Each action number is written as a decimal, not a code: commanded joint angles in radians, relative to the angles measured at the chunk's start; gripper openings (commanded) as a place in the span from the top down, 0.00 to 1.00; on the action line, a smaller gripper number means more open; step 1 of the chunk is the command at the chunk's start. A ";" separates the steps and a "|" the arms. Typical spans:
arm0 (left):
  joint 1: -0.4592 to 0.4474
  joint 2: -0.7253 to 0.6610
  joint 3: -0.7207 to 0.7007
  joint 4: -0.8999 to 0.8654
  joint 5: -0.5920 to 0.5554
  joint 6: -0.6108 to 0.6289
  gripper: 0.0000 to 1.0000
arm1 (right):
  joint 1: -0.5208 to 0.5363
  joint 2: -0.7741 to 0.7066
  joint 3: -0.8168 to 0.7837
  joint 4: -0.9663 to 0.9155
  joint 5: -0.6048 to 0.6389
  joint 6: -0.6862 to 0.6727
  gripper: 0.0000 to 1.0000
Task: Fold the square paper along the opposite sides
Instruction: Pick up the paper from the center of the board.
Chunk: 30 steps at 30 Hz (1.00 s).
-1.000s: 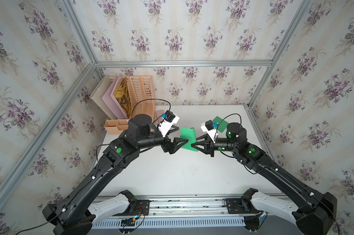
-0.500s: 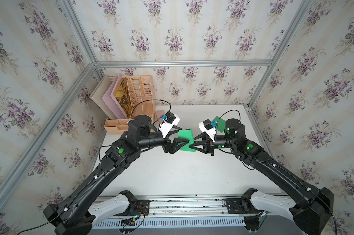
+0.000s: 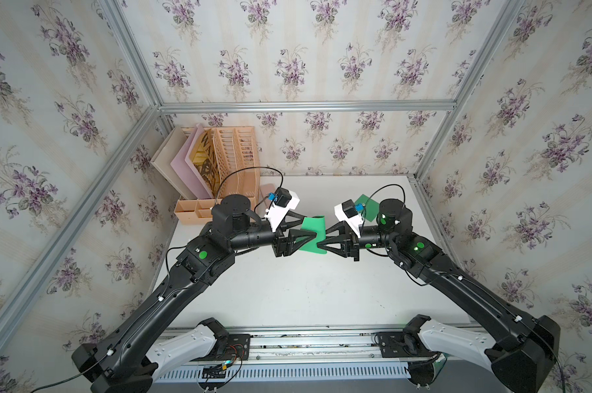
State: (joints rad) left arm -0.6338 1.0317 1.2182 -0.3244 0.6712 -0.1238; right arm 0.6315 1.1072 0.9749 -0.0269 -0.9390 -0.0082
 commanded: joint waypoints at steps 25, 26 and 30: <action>0.014 -0.025 -0.032 0.061 -0.019 -0.014 0.70 | -0.001 0.023 0.004 0.006 -0.003 -0.015 0.67; 0.013 -0.022 -0.032 0.061 -0.018 -0.012 0.70 | -0.001 0.023 0.004 0.007 -0.004 -0.015 0.67; 0.014 -0.016 -0.034 0.058 -0.018 -0.011 0.73 | -0.001 0.023 0.004 0.006 -0.006 -0.015 0.67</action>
State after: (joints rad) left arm -0.6212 1.0138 1.1854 -0.2955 0.6559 -0.1375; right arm 0.6292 1.1320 0.9730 -0.0273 -0.9348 -0.0231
